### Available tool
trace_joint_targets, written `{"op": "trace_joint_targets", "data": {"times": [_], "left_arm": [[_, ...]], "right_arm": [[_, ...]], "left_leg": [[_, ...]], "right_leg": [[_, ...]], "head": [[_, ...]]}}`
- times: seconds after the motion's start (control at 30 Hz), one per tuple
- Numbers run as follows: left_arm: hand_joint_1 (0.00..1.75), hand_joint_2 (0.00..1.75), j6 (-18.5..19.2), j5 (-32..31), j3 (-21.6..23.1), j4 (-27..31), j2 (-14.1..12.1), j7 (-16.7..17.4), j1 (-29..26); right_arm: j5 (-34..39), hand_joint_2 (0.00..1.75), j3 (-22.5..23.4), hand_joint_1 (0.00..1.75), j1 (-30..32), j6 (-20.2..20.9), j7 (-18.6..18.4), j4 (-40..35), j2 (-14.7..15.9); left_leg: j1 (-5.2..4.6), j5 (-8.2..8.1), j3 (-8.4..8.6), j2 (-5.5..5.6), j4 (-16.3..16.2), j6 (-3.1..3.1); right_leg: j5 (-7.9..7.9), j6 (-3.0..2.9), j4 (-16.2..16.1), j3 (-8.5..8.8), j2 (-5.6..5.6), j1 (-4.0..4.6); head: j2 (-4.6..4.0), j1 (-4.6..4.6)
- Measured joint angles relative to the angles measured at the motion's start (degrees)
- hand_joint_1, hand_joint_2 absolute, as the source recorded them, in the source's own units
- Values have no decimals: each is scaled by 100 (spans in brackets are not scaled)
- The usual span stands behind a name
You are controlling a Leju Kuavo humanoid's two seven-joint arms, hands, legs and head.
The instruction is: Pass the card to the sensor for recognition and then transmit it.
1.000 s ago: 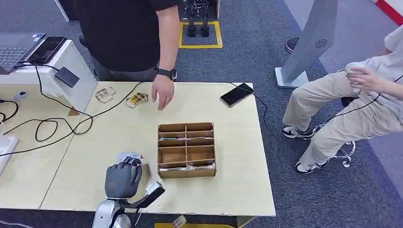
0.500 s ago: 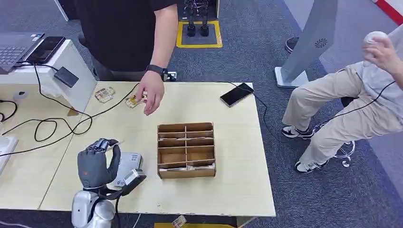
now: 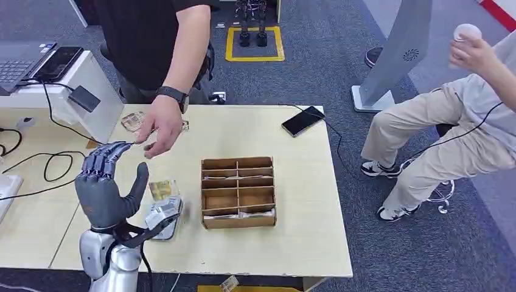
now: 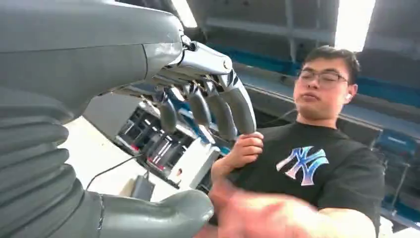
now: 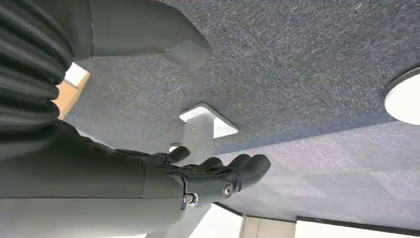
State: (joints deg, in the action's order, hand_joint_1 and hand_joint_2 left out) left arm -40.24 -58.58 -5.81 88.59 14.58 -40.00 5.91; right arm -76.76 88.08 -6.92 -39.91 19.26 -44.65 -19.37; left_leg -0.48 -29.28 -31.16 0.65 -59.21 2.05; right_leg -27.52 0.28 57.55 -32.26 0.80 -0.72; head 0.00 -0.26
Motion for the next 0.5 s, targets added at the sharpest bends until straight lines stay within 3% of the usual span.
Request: {"op": "trace_joint_targets", "data": {"times": [0.03, 0.07, 0.1, 0.13, 0.37, 0.4, 0.43, 0.47, 0.5], "left_arm": [[84, 175, 0, 7, 2, 0, 0, 0, 0], [110, 175, 0, 7, 7, 0, -2, 0, 1], [161, 175, 0, 4, 11, 0, -2, 0, 2], [175, 175, 0, 18, 20, 0, -2, 0, 5], [175, 175, 15, 1136, 24, -377, 9, 13, 414], [164, 175, 17, 1251, 24, -465, 20, 59, 512], [143, 175, 17, 1408, 30, -558, 35, 111, 625], [49, 175, 20, 1634, 44, -692, 59, 196, 760], [17, 175, 22, 1846, 72, -793, 79, 254, 851]], "right_arm": [[0, 175, 0, 0, 0, 0, 2, 0, -2], [0, 175, 0, 0, 0, 0, 0, 0, 0], [0, 175, 0, 0, 0, 0, 2, 0, -2], [0, 175, 0, 0, 0, -2, 0, 0, 0], [-50, 175, 0, 0, -8, 0, 46, 2, 0], [-61, 175, 0, 0, -8, 0, 52, 7, 0], [-61, 175, 0, 0, -11, 0, 55, 9, 0], [-61, 175, 0, 0, -12, 0, 55, 13, -2], [-61, 175, 0, 0, -18, 0, 55, 17, -2]], "left_leg": [[0, 0, -1, 0, 0, 0], [0, 0, -1, 0, 0, 0], [1, 0, -1, 0, 0, 0], [1, 0, -1, 0, 0, 0], [0, 1, -2, 1, 0, 1], [0, 2, -2, 1, -1, 2], [-1, 2, -2, 1, -1, 2], [-1, 2, -3, 2, -1, 2], [-1, 2, -2, 1, -1, 2]], "right_leg": [[0, 0, 0, 0, 0, 0], [0, 0, 0, 0, 0, 0], [0, 0, 0, 0, 0, 0], [0, 0, 0, -1, 0, 0], [2, 0, 0, -1, 0, 0], [3, 0, 0, -1, 0, -1], [4, -1, 0, 1, 0, -1], [4, -1, 0, 2, -1, -1], [5, -1, 0, 3, 0, -1]], "head": [[0, -2], [0, -2], [0, -2], [0, -2], [0, 0], [0, -2], [0, 0], [0, 0], [0, 2]]}}
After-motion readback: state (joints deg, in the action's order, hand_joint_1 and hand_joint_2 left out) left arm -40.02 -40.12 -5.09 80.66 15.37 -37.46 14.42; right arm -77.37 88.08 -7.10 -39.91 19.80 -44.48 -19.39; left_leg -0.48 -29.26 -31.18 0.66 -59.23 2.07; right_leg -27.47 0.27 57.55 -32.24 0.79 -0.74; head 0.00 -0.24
